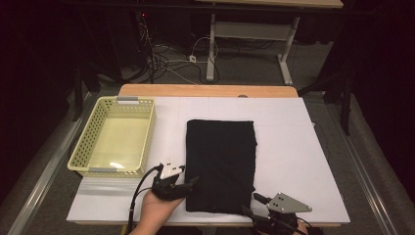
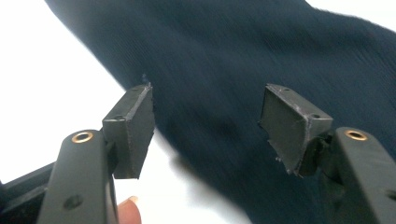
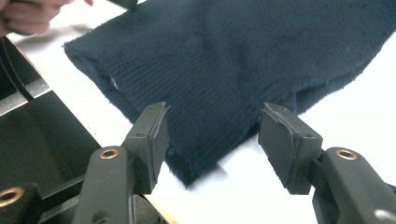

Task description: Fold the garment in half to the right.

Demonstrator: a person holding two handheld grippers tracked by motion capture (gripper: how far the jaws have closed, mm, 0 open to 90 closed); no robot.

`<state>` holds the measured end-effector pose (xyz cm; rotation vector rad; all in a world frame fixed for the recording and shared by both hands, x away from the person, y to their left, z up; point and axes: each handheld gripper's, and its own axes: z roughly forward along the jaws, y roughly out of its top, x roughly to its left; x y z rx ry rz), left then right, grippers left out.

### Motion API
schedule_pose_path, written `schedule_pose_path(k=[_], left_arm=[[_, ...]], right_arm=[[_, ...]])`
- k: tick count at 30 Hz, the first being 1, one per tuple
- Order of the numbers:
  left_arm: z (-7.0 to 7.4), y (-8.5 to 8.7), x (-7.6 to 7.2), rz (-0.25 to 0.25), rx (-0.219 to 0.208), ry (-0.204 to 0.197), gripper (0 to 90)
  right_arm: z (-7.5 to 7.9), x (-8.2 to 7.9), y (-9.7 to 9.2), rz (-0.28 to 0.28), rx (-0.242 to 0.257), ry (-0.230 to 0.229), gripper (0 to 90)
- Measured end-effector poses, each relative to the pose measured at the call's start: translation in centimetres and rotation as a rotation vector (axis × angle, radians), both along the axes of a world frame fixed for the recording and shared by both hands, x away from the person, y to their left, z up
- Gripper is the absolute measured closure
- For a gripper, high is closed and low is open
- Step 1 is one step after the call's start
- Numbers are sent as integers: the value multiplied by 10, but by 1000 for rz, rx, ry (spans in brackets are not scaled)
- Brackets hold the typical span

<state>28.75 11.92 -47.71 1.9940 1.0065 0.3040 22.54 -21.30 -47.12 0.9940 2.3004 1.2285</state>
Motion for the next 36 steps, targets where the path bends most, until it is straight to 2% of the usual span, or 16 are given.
schedule_pose_path(k=[2, 4, 6, 7, 11, 13, 14, 16, 18, 21, 27, 31, 36], left_arm=[[-3, 3, -14, -15, 24, 1, 317], [-5, 5, -27, -16, -8, 18, 284], [-6, 4, -37, -24, -10, 18, 230], [-8, 4, -40, -39, -10, 20, 231], [-13, -1, -44, -75, 16, 64, 249], [-16, -1, -41, -71, 8, 109, 249], [-18, -1, -42, -68, 2, 107, 249], [-18, -2, -42, -71, 20, 95, 262], [-19, -1, -43, -82, 11, 92, 303], [-20, -2, -46, -108, -6, 88, 444], [-21, -4, -47, -125, -26, 84, 653], [-17, -6, -48, -130, 13, 53, 705], [-17, 3, -50, -120, 12, 46, 706]], right_arm=[[-3, -2, -3, -3, 9, 6, 435], [-7, -4, -4, -2, 9, 15, 431], [-11, -5, -3, 12, -5, 23, 431], [-13, -6, -3, 15, -16, 22, 431], [-15, -6, -2, 14, -32, 22, 432], [-12, -6, -5, 8, -18, 15, 432], [-10, -6, -7, 2, -17, 6, 432], [-8, -5, -11, -9, -10, -4, 423], [-9, -4, -16, -16, 3, -7, 402], [-11, -1, -21, -23, 1, -21, 357], [-9, 6, -31, -47, 25, -53, 279], [-5, 9, -35, -65, 40, -93, 199], [-1, 18, -41, -88, 66, -117, 150]])
